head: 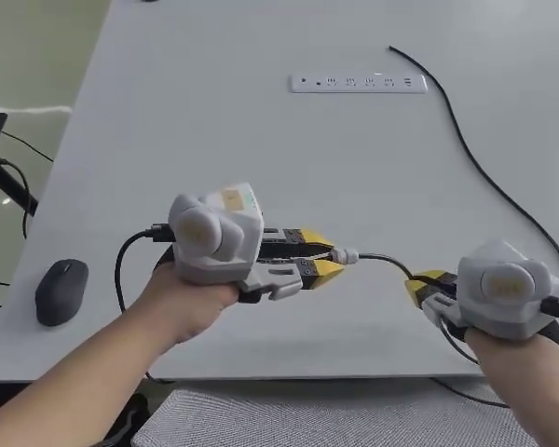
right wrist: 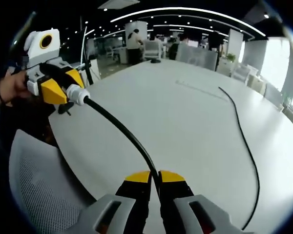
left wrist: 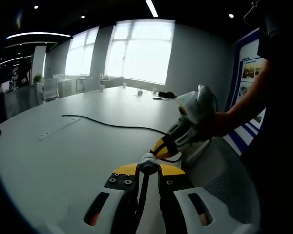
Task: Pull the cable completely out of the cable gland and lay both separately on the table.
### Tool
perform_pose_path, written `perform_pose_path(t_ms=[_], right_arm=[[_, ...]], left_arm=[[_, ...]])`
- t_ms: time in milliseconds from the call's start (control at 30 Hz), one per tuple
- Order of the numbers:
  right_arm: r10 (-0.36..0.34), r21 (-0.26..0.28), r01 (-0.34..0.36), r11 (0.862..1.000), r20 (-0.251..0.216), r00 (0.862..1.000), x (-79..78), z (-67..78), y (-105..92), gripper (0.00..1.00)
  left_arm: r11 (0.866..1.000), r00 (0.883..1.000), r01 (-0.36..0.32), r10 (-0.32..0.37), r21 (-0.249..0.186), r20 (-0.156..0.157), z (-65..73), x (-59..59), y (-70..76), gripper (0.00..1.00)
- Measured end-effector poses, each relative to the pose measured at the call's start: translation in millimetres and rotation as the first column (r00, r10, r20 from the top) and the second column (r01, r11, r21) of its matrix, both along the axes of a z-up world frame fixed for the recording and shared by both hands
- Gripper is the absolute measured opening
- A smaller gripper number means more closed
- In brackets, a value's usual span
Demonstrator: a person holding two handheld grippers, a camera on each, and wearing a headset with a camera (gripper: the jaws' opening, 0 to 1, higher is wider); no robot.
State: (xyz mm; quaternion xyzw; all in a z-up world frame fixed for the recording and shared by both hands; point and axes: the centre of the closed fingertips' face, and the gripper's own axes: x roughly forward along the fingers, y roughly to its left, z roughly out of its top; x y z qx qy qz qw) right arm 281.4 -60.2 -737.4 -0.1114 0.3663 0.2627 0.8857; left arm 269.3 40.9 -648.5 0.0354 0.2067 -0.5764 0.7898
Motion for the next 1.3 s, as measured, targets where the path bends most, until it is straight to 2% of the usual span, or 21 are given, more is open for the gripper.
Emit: perform_pose_path(t_ms=[300,433,500,533,600,633,700,800,833,933,967,1033,1167,1200,1300], right_arm=[[0.045,-0.034,-0.044,0.998,0.026,0.999,-1.0,9.7,5.0,0.05],[0.09,-0.049,-0.087,0.995,0.069,0.994,-1.2,24.9,12.7,0.11],[0.153,-0.063,-0.146,0.987,0.119,0.981,0.7,39.5,23.1,0.15],[0.166,-0.071,-0.158,0.985,0.123,0.978,0.4,41.3,24.7,0.17],[0.249,-0.149,-0.227,0.963,0.157,0.956,0.8,50.2,32.1,0.2],[0.297,-0.181,-0.266,0.947,0.172,0.939,0.3,54.9,38.9,0.21],[0.344,-0.196,-0.306,0.931,0.199,0.918,0.2,62.2,49.2,0.23],[0.429,-0.245,-0.377,0.893,0.21,0.879,-2.1,68.9,66.0,0.23],[0.459,-0.271,-0.399,0.876,0.214,0.862,-2.2,70.1,70.9,0.23],[0.51,-0.306,-0.436,0.846,0.227,0.83,-2.1,73.0,82.0,0.21],[0.517,-0.309,-0.442,0.842,0.226,0.826,-2.3,73.2,84.2,0.21],[0.544,-0.328,-0.463,0.823,0.226,0.808,-2.1,74.3,89.2,0.19],[0.61,-0.385,-0.508,0.771,0.216,0.762,-3.0,71.4,95.1,0.12],[0.62,-0.39,-0.517,0.762,0.209,0.756,-4.2,69.5,96.5,0.11],[0.636,-0.393,-0.532,0.75,0.21,0.743,-6.2,70.1,99.9,0.08]], left_arm=[[1.0,1.0,0.0,0.0,0.0,0.003,0.8,1.7,5.1,0.15],[1.0,1.0,0.006,-0.006,0.002,0.004,0.0,0.7,6.0,0.15],[1.0,1.0,0.005,-0.005,0.001,-0.002,-0.3,0.8,6.7,0.15],[1.0,1.0,0.005,-0.005,-0.001,-0.005,-0.2,0.6,6.8,0.15],[1.0,1.0,0.009,-0.009,-0.001,-0.008,-0.3,-0.1,6.6,0.15],[1.0,1.0,0.012,-0.012,0.0,-0.008,-0.5,-0.3,6.5,0.15],[1.0,1.0,0.015,-0.015,0.001,-0.009,-0.8,-0.6,6.5,0.15],[1.0,1.0,0.015,-0.015,-0.003,-0.014,-0.7,0.4,6.6,0.15],[1.0,1.0,0.015,-0.015,-0.004,-0.014,-0.4,0.5,6.5,0.15],[1.0,1.0,0.017,-0.017,-0.006,-0.013,-0.2,0.2,6.2,0.15],[1.0,1.0,0.019,-0.019,-0.006,-0.013,-0.3,-0.1,6.2,0.15],[1.0,1.0,0.02,-0.02,-0.005,-0.018,-1.1,-0.8,6.5,0.15],[1.0,1.0,0.019,-0.019,-0.005,-0.02,-2.5,-0.8,7.5,0.15],[1.0,1.0,0.017,-0.018,-0.005,-0.022,-2.8,-0.7,7.8,0.15],[1.0,1.0,0.018,-0.018,-0.005,-0.025,-3.2,-1.2,8.3,0.15]])
